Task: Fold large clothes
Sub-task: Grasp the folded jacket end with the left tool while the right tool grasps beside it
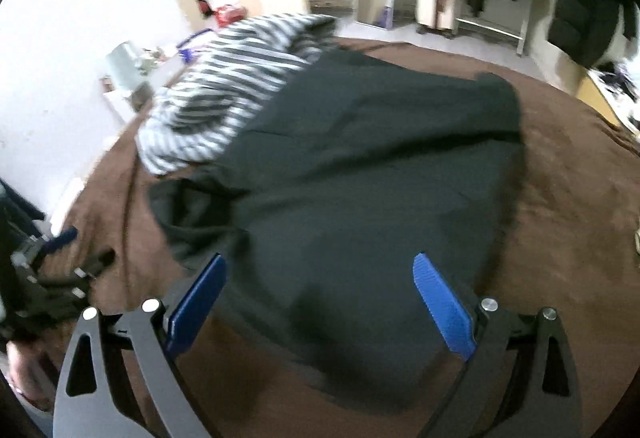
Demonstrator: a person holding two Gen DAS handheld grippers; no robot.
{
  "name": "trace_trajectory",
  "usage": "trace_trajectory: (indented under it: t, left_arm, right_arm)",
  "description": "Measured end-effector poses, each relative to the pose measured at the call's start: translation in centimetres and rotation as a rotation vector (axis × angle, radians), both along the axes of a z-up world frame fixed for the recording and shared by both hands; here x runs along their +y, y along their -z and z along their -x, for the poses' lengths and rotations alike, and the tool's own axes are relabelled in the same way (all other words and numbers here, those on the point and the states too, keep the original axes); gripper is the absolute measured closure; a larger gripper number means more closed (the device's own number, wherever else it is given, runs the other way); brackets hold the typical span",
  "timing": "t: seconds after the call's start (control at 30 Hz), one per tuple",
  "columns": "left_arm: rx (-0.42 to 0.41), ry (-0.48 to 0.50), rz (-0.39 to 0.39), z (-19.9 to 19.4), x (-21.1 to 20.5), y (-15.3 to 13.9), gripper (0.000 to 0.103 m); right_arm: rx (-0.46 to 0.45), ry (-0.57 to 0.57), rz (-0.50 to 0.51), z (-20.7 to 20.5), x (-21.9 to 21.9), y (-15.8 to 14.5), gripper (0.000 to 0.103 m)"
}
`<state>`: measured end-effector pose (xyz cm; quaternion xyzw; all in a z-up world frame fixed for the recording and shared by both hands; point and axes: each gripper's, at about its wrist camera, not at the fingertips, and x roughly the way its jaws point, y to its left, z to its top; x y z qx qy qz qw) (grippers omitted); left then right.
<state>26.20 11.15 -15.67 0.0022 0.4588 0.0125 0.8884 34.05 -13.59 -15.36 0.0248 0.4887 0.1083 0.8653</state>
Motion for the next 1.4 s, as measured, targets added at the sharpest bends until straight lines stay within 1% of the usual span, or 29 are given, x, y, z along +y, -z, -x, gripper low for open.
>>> trace_trajectory:
  t: [0.07, 0.13, 0.2, 0.3, 0.4, 0.43, 0.47, 0.5, 0.6, 0.7, 0.77, 0.83, 0.87, 0.9, 0.93, 0.97, 1.0, 1.03, 1.07, 1.1, 1.13, 1.17, 1.23, 1.33, 1.4]
  left_arm:
    - [-0.006, 0.027, 0.006, -1.0, -1.6, -0.5, 0.006]
    - [-0.016, 0.052, 0.004, -2.1, -3.2, -0.7, 0.006]
    - [-0.012, 0.076, 0.004, -3.5, -4.5, -0.6, 0.006]
    - [-0.002, 0.099, 0.004, -4.8, -5.6, -0.1, 0.006]
    - [0.042, 0.117, 0.008, -6.7, -6.2, 1.3, 0.006]
    - [0.053, 0.120, 0.007, -7.1, -6.2, 1.7, 0.006]
    - [0.066, 0.120, 0.009, -7.5, -6.1, 2.3, 0.006]
    - [0.076, 0.118, 0.013, -7.9, -5.9, 2.8, 0.006]
    - [0.115, 0.100, 0.049, -9.1, -4.9, 4.5, 0.005]
    - [0.136, 0.091, 0.077, -9.7, -4.3, 5.6, 0.005]
    - [0.144, 0.094, 0.095, -10.1, -4.1, 6.1, 0.006]
    - [0.138, 0.097, 0.111, -10.2, -4.1, 6.3, 0.009]
    - [0.140, 0.101, 0.129, -10.2, -4.0, 6.4, 0.015]
    - [0.146, 0.105, 0.152, -10.2, -4.0, 6.4, 0.023]
    - [0.152, 0.110, 0.167, -10.3, -4.0, 6.5, 0.027]
    - [0.157, 0.118, 0.183, -10.3, -4.1, 6.5, 0.035]
    - [0.161, 0.127, 0.193, -10.3, -4.3, 6.5, 0.041]
    - [0.162, 0.133, 0.193, -10.2, -4.4, 6.4, 0.044]
    - [0.159, 0.145, 0.198, -10.1, -4.7, 6.2, 0.052]
    - [0.156, 0.158, 0.204, -9.9, -5.0, 5.9, 0.059]
    - [0.152, 0.164, 0.201, -9.8, -5.2, 5.6, 0.061]
    - [0.146, 0.174, 0.193, -9.5, -5.5, 5.1, 0.064]
    - [0.141, 0.186, 0.196, -9.1, -5.7, 4.3, 0.068]
    - [0.146, 0.199, 0.247, -8.2, -5.8, 3.4, 0.071]
    - [0.149, 0.210, 0.262, -7.3, -6.2, 3.0, 0.072]
  right_arm:
    - [0.003, 0.019, -0.001, 0.2, -1.0, 0.6, 0.010]
    - [-0.005, 0.004, -0.019, 0.8, -1.3, 1.0, 0.011]
    - [-0.015, -0.031, -0.023, 1.3, -0.8, 1.2, 0.011]
    - [-0.026, -0.113, 0.021, 2.4, 0.8, 1.6, 0.011]
    - [-0.026, -0.182, 0.057, 3.0, 2.2, 2.7, 0.012]
    - [-0.026, -0.197, 0.068, 3.2, 2.5, 3.1, 0.015]
    - [-0.023, -0.217, 0.085, 3.2, 3.0, 3.8, 0.018]
    - [-0.022, -0.226, 0.098, 3.3, 3.3, 4.2, 0.019]
    - [-0.032, -0.262, 0.167, 3.4, 4.5, 5.4, 0.019]
    - [-0.044, -0.291, 0.220, 3.4, 5.3, 6.1, 0.019]
    - [-0.047, -0.298, 0.282, 3.1, 5.8, 6.9, 0.019]
    - [-0.054, -0.300, 0.354, 2.7, 6.4, 7.8, 0.020]
    - [-0.051, -0.286, 0.357, 2.4, 6.4, 8.0, 0.027]
    - [-0.041, -0.274, 0.341, 2.0, 6.1, 8.1, 0.031]
    - [-0.032, -0.260, 0.313, 1.6, 5.8, 8.0, 0.037]
    - [-0.026, -0.244, 0.285, 1.3, 5.4, 7.9, 0.044]
    - [-0.023, -0.231, 0.251, 1.0, 4.9, 7.7, 0.048]
    - [-0.025, -0.227, 0.229, 1.0, 4.6, 7.5, 0.055]
    - [-0.026, -0.229, 0.217, 1.1, 4.5, 7.4, 0.065]
    - [-0.033, -0.237, 0.211, 1.3, 4.5, 7.0, 0.070]
    - [-0.038, -0.246, 0.215, 1.5, 4.6, 6.7, 0.077]
    - [-0.040, -0.255, 0.220, 1.6, 4.7, 6.4, 0.082]
    - [-0.033, -0.256, 0.197, 1.7, 4.0, 5.6, 0.086]
    - [-0.028, -0.253, 0.176, 2.1, 2.8, 4.6, 0.090]
    - [-0.025, -0.254, 0.169, 2.6, 2.1, 3.9, 0.092]
